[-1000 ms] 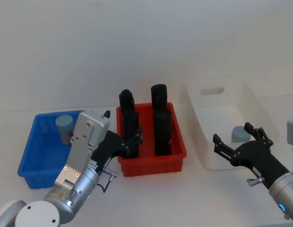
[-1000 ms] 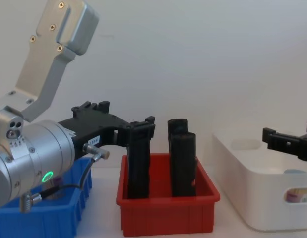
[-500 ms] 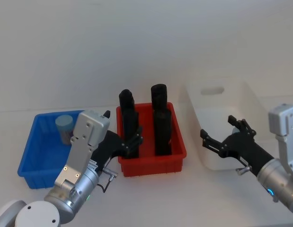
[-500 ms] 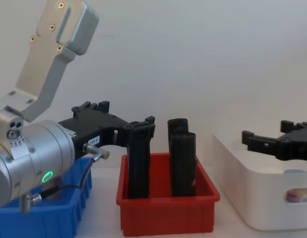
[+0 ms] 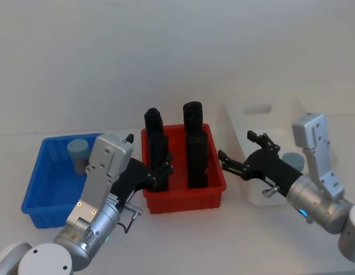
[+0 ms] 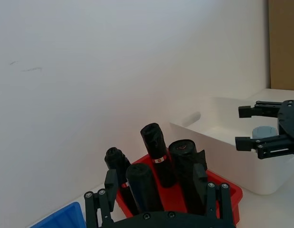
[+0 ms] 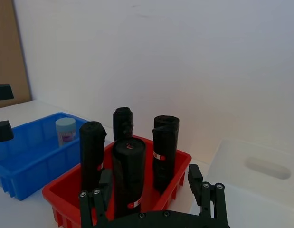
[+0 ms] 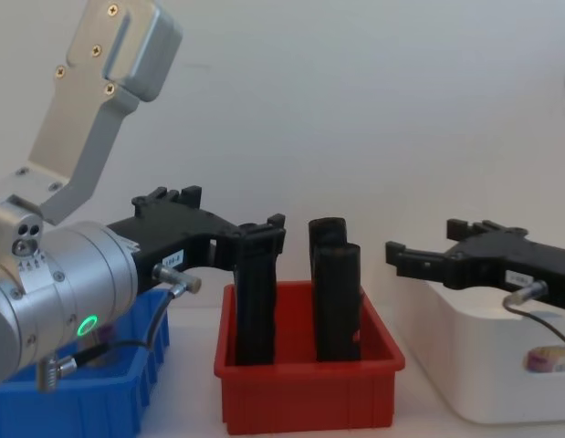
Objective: Pick the cotton swabs from the blue box and place them into the white box.
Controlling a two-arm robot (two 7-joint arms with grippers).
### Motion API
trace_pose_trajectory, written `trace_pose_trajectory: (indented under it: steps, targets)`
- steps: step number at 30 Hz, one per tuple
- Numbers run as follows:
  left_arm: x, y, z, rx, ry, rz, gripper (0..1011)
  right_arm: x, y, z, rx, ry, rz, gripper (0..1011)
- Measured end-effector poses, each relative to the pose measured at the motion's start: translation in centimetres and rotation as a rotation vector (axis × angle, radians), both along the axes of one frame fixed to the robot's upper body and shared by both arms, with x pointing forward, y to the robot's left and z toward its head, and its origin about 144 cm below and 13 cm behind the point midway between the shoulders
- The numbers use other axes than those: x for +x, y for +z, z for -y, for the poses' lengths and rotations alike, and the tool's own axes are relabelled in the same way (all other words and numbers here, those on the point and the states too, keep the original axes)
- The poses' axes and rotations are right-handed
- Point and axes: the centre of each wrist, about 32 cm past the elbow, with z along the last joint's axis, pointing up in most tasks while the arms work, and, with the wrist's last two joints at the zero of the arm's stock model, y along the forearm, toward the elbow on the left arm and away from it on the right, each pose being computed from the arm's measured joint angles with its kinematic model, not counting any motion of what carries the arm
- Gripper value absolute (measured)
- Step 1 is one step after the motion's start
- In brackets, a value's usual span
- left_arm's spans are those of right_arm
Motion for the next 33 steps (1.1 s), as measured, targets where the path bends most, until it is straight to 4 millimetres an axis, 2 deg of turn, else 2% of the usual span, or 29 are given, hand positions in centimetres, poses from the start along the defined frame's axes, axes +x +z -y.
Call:
trace_pose_trajectory:
  steps: [17, 33]
  targets:
    - [0.0, 0.0, 0.0, 0.000, 0.000, 0.000, 1004, 5.5, -1.1, -1.1, -0.026, 0.150, -0.035, 1002]
    - [0.0, 0.0, 0.0, 0.000, 0.000, 0.000, 1004, 8.8, -2.2, -2.0, -0.047, 0.279, -0.067, 1002]
